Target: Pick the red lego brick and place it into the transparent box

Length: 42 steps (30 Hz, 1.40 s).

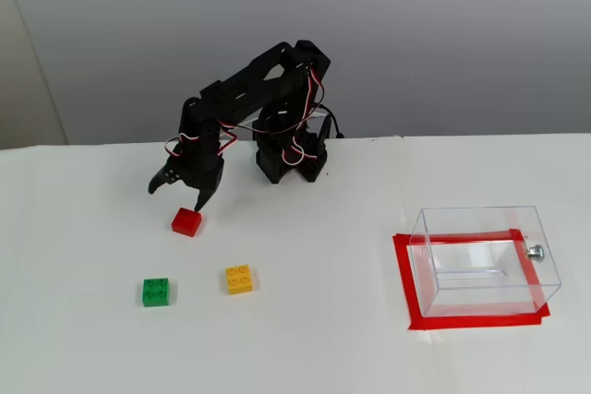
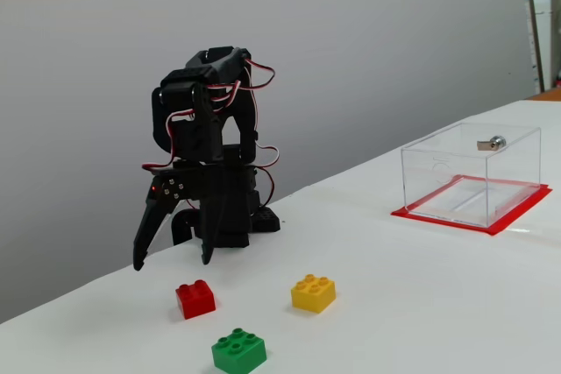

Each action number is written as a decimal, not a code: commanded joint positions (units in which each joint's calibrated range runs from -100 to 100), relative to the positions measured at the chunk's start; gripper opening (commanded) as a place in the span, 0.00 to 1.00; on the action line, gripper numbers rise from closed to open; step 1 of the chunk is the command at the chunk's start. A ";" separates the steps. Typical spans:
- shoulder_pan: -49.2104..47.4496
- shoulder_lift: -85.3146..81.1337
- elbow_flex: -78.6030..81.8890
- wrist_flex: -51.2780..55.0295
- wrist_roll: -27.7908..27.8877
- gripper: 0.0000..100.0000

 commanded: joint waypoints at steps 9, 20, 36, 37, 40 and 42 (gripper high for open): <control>-3.02 0.09 0.75 -0.43 -0.18 0.37; -3.02 5.77 0.75 -6.70 -0.23 0.37; -3.38 9.76 1.92 -7.05 -1.48 0.37; -3.46 9.93 2.28 -7.13 -1.48 0.37; -3.61 10.27 3.91 -9.92 -1.48 0.37; -3.61 10.27 4.91 -11.75 -1.48 0.37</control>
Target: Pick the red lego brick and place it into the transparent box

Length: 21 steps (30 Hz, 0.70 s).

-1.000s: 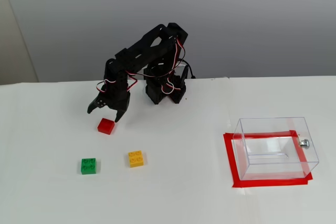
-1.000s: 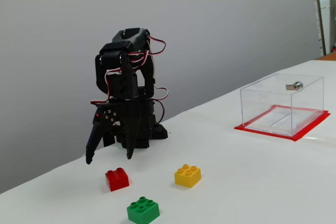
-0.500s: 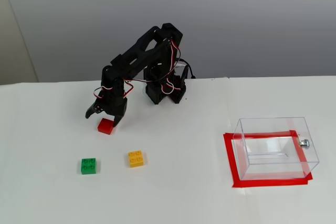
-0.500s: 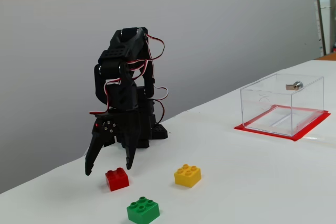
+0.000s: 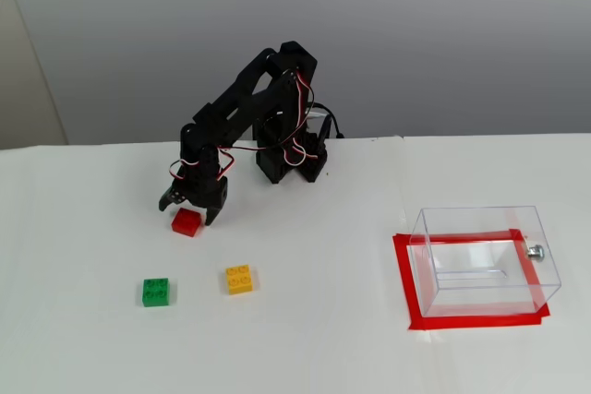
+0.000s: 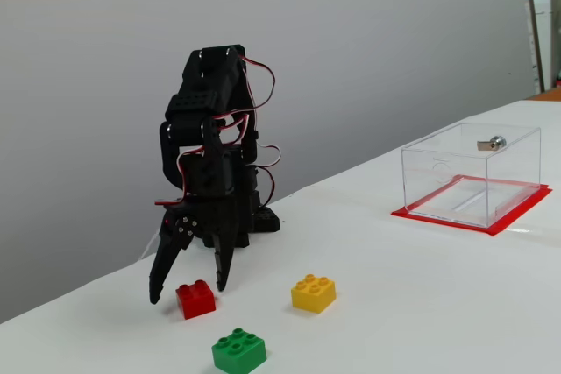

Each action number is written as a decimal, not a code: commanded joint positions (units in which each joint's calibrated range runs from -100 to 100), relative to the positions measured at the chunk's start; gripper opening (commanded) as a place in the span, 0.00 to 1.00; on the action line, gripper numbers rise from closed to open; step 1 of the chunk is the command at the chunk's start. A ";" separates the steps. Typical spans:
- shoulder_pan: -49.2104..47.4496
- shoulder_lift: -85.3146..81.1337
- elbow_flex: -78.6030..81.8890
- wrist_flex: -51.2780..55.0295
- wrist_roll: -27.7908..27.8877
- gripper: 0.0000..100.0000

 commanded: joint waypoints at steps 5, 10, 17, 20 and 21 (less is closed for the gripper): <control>-0.40 -0.13 1.04 -2.41 -0.21 0.37; -0.33 -0.13 1.49 -2.41 -0.89 0.36; -0.18 -0.13 1.49 -2.41 -1.31 0.36; -0.18 -0.13 1.49 -2.41 -1.31 0.29; -0.18 -0.13 1.49 -2.41 -1.31 0.25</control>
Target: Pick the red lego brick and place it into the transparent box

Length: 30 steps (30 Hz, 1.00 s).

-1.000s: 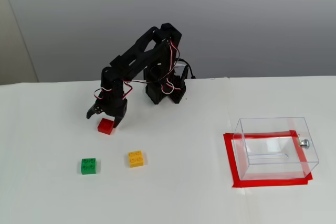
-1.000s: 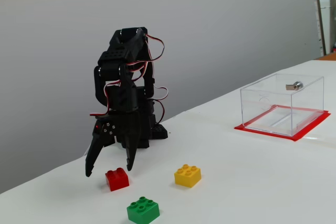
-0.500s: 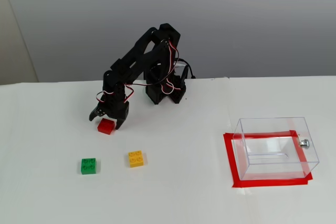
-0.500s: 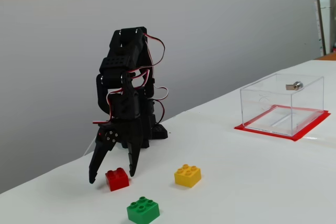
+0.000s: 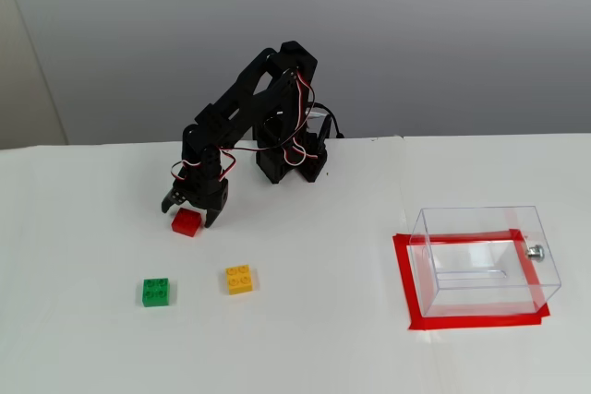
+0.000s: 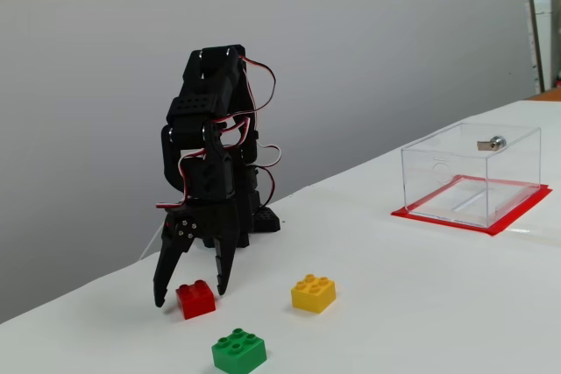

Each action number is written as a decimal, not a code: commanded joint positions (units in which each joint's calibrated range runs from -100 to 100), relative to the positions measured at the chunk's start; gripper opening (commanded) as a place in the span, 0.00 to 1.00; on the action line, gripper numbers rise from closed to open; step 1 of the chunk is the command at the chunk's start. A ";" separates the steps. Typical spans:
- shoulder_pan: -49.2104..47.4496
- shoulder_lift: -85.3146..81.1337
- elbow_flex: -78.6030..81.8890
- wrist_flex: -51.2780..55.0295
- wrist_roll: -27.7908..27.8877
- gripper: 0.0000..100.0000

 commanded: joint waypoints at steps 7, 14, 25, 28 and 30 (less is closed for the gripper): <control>-0.40 -0.13 -0.19 -0.35 -0.24 0.08; -0.55 -0.30 -0.73 -0.35 -0.24 0.07; -0.92 -2.85 -6.43 0.52 -4.05 0.07; -2.03 -2.85 -9.86 2.60 -6.13 0.07; -3.29 -2.85 -13.93 6.35 -7.91 0.07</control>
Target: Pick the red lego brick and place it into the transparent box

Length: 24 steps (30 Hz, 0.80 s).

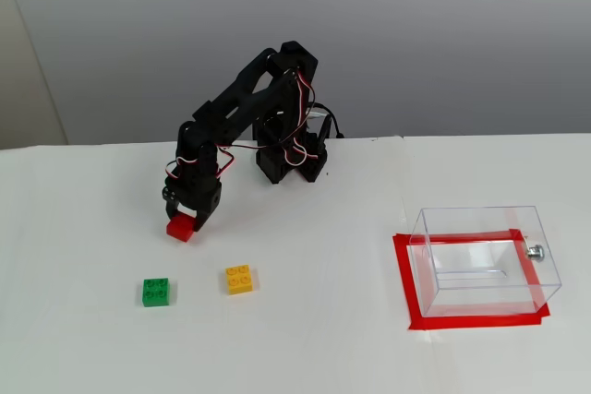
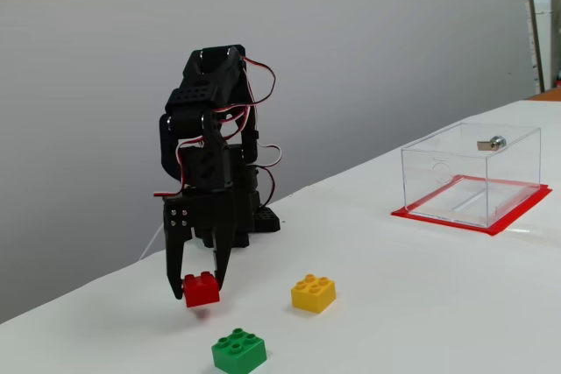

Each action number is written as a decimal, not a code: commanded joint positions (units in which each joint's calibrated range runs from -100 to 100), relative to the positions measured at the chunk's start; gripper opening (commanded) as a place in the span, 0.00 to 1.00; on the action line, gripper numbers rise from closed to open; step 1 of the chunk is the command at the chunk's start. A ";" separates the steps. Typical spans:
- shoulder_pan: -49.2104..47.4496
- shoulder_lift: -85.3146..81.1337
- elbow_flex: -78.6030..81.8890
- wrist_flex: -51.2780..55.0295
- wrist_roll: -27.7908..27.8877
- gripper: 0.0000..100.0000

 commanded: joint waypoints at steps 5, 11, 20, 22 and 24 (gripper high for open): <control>-5.45 -2.51 -16.11 13.53 -5.86 0.07; -10.69 -2.59 -26.96 22.66 -10.61 0.07; -18.46 -2.59 -37.99 28.50 -15.57 0.07; -20.23 -2.59 -39.89 29.37 -16.30 0.07; -22.01 -2.59 -41.51 30.06 -16.56 0.07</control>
